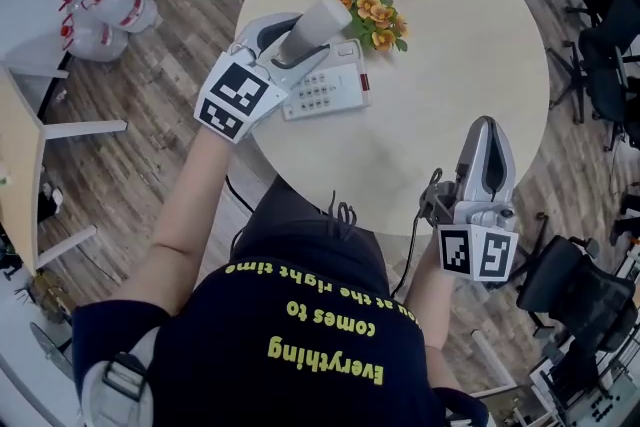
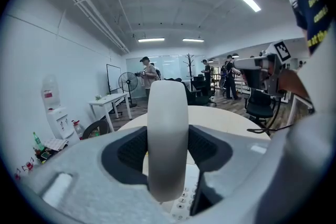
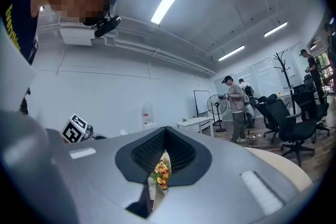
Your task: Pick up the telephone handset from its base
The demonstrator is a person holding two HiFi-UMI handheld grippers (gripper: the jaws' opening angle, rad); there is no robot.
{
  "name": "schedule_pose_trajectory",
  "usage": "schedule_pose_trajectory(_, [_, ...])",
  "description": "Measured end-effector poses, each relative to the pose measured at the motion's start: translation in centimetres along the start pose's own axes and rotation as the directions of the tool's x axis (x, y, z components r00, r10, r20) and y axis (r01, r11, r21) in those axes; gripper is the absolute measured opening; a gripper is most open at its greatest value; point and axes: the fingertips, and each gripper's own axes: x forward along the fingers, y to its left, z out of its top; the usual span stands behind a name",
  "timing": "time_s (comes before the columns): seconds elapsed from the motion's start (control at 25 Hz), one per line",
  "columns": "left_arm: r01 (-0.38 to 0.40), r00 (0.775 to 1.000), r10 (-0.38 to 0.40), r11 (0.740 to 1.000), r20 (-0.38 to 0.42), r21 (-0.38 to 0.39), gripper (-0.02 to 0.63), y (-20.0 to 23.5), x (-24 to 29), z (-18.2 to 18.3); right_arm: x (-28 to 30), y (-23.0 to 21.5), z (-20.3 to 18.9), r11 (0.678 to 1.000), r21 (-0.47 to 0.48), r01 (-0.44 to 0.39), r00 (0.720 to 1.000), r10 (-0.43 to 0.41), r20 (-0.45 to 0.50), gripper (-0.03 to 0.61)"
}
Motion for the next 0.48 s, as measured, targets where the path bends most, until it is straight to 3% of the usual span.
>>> schedule_pose_trajectory(0.48, [-0.062, 0.990, 0.068, 0.997, 0.125, -0.054, 0.233, 0.4, -4.1, 3.6, -0.6, 1.1, 1.9, 0.998, -0.045, -0.034, 0.998, 0.036, 0.042, 0.012])
